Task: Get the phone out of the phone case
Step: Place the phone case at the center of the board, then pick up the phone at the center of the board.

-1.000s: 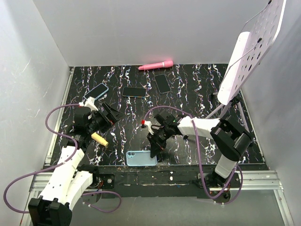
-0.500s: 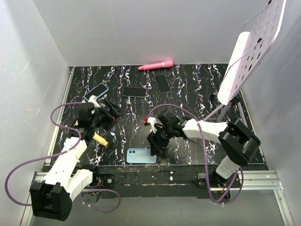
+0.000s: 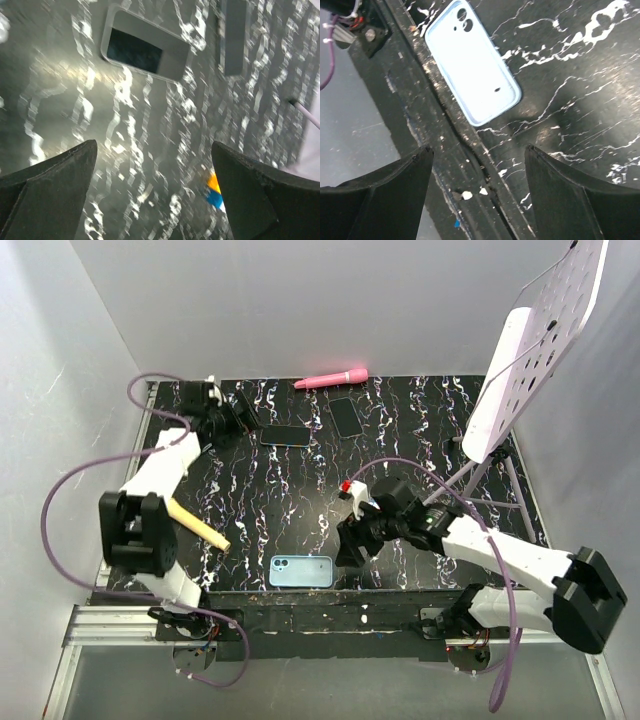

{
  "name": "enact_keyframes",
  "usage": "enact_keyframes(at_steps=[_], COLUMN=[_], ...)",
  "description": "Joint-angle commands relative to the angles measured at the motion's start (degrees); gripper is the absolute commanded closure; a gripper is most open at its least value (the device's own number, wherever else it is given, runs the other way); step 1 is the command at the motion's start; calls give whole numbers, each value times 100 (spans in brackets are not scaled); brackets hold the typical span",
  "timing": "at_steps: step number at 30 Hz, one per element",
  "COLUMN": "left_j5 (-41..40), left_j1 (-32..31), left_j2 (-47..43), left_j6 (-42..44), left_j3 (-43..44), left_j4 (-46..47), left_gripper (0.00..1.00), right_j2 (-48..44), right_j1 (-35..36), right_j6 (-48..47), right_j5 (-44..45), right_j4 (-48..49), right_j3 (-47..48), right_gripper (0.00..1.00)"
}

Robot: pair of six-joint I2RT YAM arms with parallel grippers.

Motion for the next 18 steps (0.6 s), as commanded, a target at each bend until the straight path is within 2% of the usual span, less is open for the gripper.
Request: enact_keyframes(at_steps=[1,3,7,9,14,18], left_j5=[-778,-645,-628,-628,382,418], left_j1=[660,1178,1662,1820,2173,2199], left_j2=[845,1178,2373,2874,4210,4801], left_j6=[1080,930,1130,1315,1308,1395], left_j3=[1023,1181,2576,3104,4290,4872], left_j4=[-797,-209,-434,-513,-663,-777], left_gripper=[2,2,2,2,2,2], right_j2=[-522,-654,-1242,-1620,-2429,-2834], right_j1=[70,114,184,184,184,184], right_j6=[598,782,985,968,950,1064], right_j5=[-589,-870,-1108,-1161,-986,-854], right_j4=[440,458,248,116,-51,-183], right_j3=[-385,-438,-534,-587,-631,-631], right_gripper=[22,23,24,24,23,23])
